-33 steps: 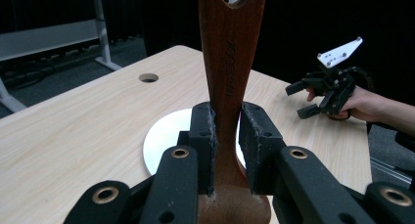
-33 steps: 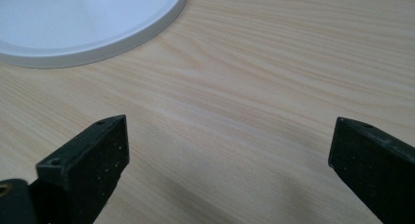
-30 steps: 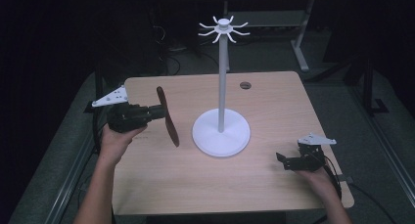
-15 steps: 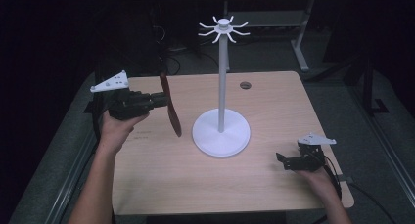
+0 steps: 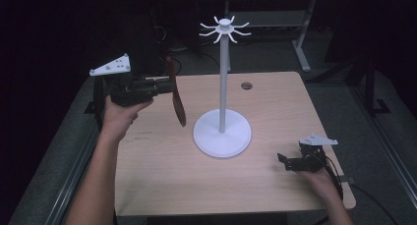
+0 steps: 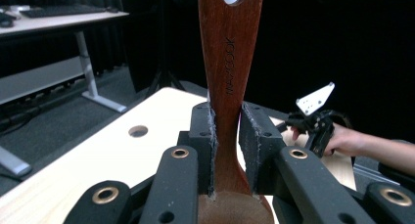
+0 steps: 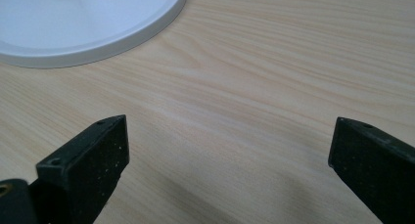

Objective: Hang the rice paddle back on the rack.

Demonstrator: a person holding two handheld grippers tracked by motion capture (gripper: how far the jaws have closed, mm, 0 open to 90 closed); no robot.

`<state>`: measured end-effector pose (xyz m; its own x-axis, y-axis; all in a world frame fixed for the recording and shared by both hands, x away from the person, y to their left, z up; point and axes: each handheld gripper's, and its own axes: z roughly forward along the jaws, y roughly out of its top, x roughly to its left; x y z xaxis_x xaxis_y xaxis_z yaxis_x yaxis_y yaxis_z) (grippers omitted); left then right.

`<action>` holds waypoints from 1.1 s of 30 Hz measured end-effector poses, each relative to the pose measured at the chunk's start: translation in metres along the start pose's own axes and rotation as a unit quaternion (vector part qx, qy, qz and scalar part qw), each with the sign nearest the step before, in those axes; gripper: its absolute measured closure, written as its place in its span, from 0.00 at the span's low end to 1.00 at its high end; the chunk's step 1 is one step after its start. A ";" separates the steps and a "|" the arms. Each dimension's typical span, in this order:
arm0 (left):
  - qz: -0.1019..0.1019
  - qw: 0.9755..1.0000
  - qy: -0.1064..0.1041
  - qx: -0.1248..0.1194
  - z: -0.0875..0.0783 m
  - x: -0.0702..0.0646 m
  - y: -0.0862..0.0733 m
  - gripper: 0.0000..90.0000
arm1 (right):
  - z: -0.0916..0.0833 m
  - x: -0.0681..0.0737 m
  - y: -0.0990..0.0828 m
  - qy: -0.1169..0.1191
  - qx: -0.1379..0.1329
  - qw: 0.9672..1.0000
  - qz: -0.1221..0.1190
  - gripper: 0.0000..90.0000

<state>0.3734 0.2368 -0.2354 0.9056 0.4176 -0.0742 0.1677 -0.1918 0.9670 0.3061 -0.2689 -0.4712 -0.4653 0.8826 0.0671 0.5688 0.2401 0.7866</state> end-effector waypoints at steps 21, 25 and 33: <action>0.024 0.999 -0.021 0.003 0.025 0.006 0.050 0.85 | 0.000 0.000 0.000 0.002 0.001 1.000 -0.001 0.01; 0.026 0.999 -0.025 0.005 0.030 0.006 0.054 0.85 | 0.000 0.000 0.000 0.003 0.000 1.000 -0.001 0.01; 0.029 0.999 -0.034 0.005 0.042 0.005 0.060 0.85 | 0.000 0.000 0.000 0.002 0.000 1.000 0.000 0.01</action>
<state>0.4044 0.1898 -0.1878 0.9383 0.3440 -0.0354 0.1185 -0.2236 0.9674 0.3060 -0.2689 -0.4713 -0.4676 0.8812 0.0692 0.5684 0.2399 0.7870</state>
